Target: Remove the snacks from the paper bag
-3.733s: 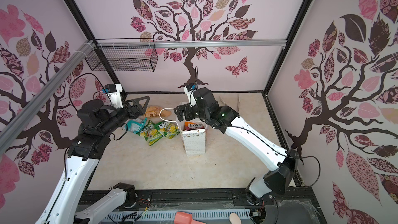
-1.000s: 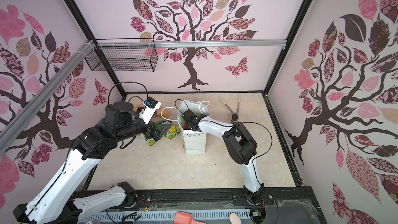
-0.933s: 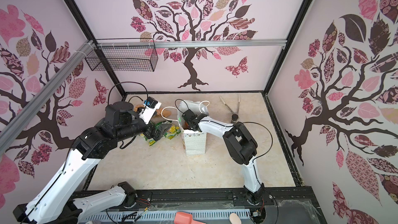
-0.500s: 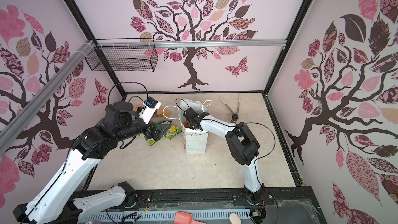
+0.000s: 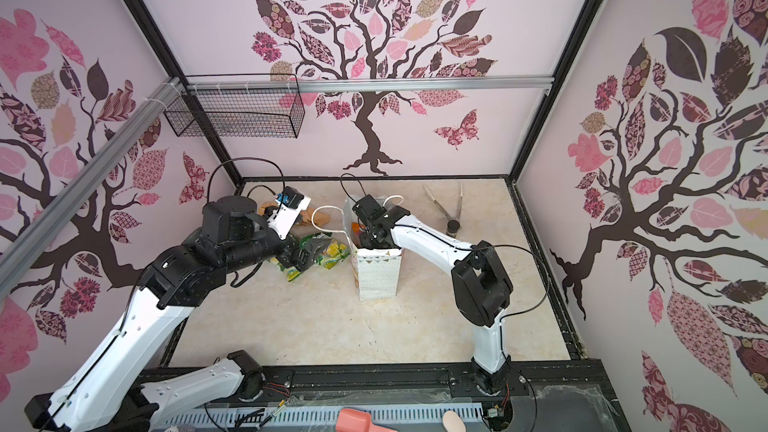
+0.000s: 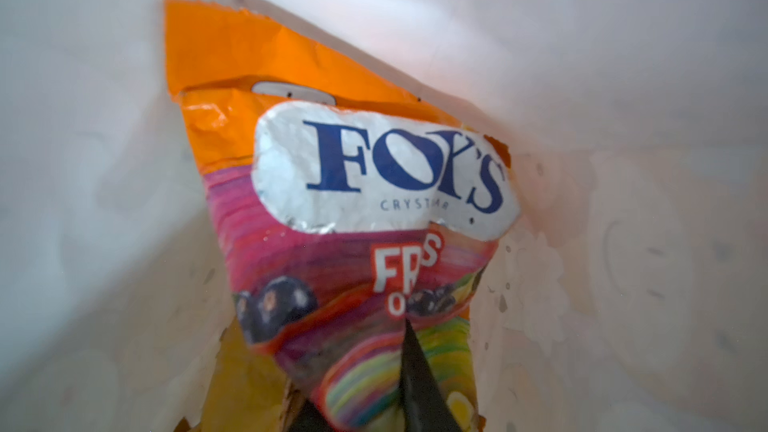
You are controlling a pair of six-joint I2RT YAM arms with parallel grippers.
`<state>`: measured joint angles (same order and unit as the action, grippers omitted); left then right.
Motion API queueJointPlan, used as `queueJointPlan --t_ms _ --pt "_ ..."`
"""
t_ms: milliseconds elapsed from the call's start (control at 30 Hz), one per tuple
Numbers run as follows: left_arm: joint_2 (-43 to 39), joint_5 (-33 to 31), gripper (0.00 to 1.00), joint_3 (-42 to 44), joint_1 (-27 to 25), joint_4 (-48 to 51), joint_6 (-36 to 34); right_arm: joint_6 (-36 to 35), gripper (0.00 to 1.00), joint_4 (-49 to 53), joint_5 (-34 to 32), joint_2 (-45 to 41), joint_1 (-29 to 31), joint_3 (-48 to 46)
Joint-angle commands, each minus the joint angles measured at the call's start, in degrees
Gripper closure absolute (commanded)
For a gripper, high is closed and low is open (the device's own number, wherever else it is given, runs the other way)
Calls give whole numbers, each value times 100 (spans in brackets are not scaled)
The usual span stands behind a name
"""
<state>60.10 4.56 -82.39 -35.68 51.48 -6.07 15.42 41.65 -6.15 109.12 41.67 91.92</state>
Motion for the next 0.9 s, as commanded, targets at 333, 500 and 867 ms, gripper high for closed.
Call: queueJointPlan --t_ms 333,500,867 --pt "-118 23 1 -17 -18 -218 28 73 100 -82 -142 -1127 13 465" --pt "-129 46 1 -12 -26 -244 51 -5 100 -268 -252 -1282 13 451" --pt "-156 88 1 -3 -23 -294 184 -17 100 -214 -272 -1418 13 818"
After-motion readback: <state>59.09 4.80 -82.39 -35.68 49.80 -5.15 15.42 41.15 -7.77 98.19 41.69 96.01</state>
